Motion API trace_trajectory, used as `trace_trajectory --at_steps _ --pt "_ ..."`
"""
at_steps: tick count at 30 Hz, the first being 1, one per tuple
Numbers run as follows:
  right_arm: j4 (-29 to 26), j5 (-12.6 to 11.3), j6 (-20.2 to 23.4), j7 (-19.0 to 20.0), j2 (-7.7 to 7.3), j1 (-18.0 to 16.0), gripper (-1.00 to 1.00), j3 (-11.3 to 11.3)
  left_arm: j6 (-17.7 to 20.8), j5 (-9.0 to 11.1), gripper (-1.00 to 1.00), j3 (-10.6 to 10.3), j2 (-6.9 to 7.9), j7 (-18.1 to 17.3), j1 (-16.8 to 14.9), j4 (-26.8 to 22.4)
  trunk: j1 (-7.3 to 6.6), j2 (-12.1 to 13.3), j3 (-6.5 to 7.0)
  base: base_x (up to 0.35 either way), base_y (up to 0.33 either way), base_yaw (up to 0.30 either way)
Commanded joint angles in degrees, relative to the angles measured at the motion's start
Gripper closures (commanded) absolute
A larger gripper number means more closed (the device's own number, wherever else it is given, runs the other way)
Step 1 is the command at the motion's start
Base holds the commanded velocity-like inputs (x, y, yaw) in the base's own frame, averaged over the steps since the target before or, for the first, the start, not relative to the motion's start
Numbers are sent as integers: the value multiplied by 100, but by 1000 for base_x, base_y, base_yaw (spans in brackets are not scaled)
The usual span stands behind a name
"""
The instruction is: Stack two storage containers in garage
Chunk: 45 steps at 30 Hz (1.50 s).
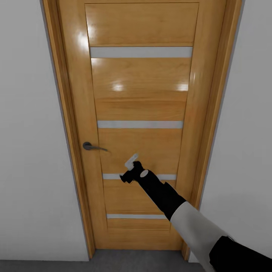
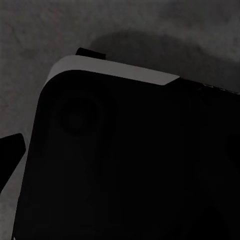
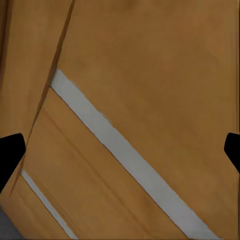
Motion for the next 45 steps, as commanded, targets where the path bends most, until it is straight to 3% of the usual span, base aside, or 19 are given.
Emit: trace_trajectory --at_steps 1,12,17,45 --pt "-7 69 -67 24 0 -15 -100 6 -10 9 -100 42 -3 6 2 -5 0 -3 -6 0 0 0" --pt "29 32 -213 16 0 -29 -100 13 -9 9 -100 40 -3 6 -2 -5 0 -3 -6 0 0 0" --pt "333 42 -276 38 0 -29 -100 38 -3 10 -100 38 -3 6 -2 -5 0 -3 -6 88 0 0" --pt "478 39 -301 92 0 -30 -100 65 -1 12 -100 33 -3 6 0 -5 0 -3 -6 306 0 0"
